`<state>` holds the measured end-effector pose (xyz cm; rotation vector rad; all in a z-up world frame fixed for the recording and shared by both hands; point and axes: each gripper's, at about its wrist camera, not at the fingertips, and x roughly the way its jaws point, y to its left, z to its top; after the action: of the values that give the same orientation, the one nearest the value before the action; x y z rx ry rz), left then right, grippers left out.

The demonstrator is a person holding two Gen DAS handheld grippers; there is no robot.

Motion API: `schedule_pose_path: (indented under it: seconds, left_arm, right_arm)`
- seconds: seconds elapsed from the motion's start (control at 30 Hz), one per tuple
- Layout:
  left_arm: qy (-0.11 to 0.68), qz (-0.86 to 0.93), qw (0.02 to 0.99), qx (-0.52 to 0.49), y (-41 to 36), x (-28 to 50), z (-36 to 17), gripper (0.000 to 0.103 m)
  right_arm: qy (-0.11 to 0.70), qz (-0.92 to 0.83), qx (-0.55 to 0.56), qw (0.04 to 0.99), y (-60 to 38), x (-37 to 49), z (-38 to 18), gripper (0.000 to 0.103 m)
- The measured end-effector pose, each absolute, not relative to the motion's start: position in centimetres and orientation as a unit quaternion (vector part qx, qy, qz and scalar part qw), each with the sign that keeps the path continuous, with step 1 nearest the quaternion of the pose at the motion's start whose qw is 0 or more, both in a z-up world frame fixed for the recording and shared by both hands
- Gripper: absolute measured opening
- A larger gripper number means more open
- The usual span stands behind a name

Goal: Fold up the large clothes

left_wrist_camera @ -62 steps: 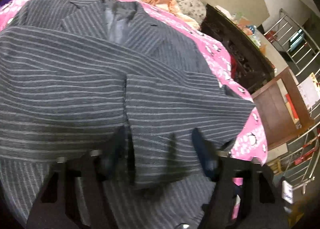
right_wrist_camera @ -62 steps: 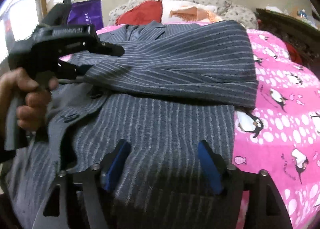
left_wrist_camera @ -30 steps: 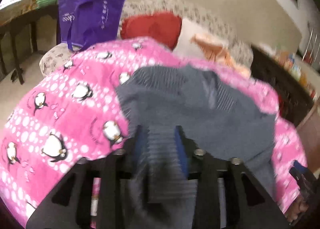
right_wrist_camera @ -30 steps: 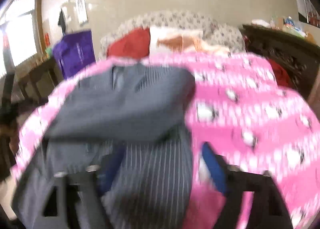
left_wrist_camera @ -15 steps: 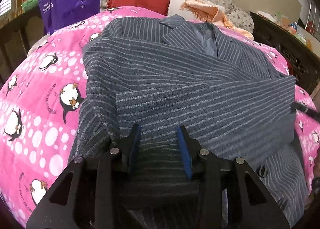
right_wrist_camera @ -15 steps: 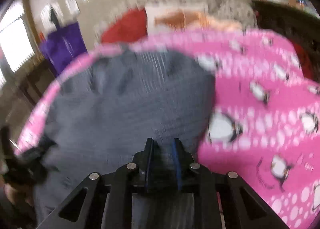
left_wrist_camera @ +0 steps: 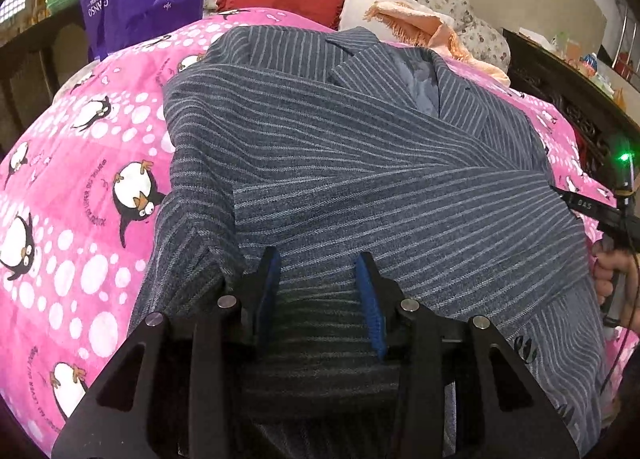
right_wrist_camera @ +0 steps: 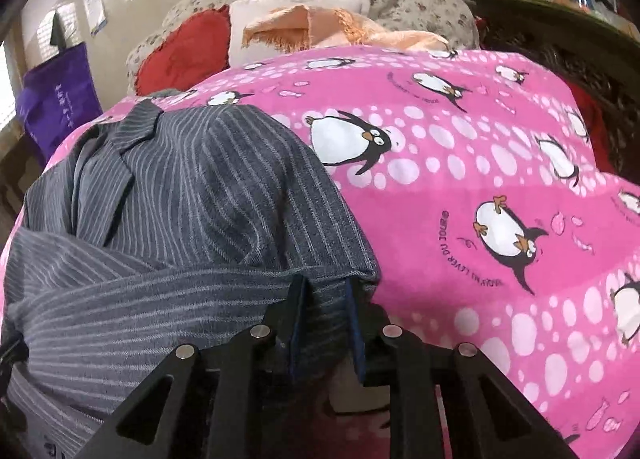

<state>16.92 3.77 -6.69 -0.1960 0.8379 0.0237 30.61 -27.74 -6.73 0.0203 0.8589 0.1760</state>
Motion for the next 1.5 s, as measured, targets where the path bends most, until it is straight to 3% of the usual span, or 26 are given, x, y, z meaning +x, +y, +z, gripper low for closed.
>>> schedule_pose_path:
  seconds: [0.1,0.27,0.33,0.47,0.8,0.97,1.0,1.07,1.3,1.5]
  left_arm:
    - [0.407,0.014,0.909,-0.093,3.8,16.9,-6.7,0.038]
    - [0.407,0.014,0.909,-0.092,3.8,17.0,-6.7,0.038]
    - [0.407,0.014,0.909,-0.092,3.8,17.0,-6.7,0.038]
    - [0.408,0.016,0.909,-0.089,3.7,17.1,-6.7,0.038]
    - [0.415,0.016,0.906,-0.078,3.7,16.7,-6.2,0.039]
    - [0.426,-0.014,0.903,-0.055,5.8,11.9,-2.9,0.040]
    - [0.421,-0.012,0.906,-0.048,6.6,10.6,-2.5,0.043]
    - [0.410,0.007,0.912,-0.025,8.5,7.4,-2.0,0.071]
    - [0.433,0.073,0.897,-0.057,14.6,-1.2,-3.9,0.073]
    - [0.439,0.061,0.891,-0.102,14.5,-4.5,-5.2,0.073]
  right_arm:
    - [0.421,0.086,0.004,0.903,-28.4,29.5,-4.8,0.021]
    - [0.364,0.138,0.024,0.921,-27.4,22.9,0.6,0.021]
    - [0.374,0.175,0.018,0.911,-25.7,20.5,0.1,0.022]
    - [0.433,0.176,-0.027,0.884,-23.1,19.6,-6.3,0.025]
    - [0.416,0.165,0.013,0.894,-26.6,13.6,0.4,0.028]
    - [0.424,0.179,0.001,0.888,-30.6,5.6,0.1,0.040]
    - [0.427,0.174,-0.007,0.887,-31.0,4.1,-0.5,0.040]
    - [0.440,0.160,-0.020,0.884,-31.6,1.5,-2.3,0.040]
    - [0.448,0.149,0.048,0.880,-32.5,-3.4,-5.2,0.040]
    - [0.441,0.145,0.075,0.883,-31.6,-3.8,-5.1,0.040]
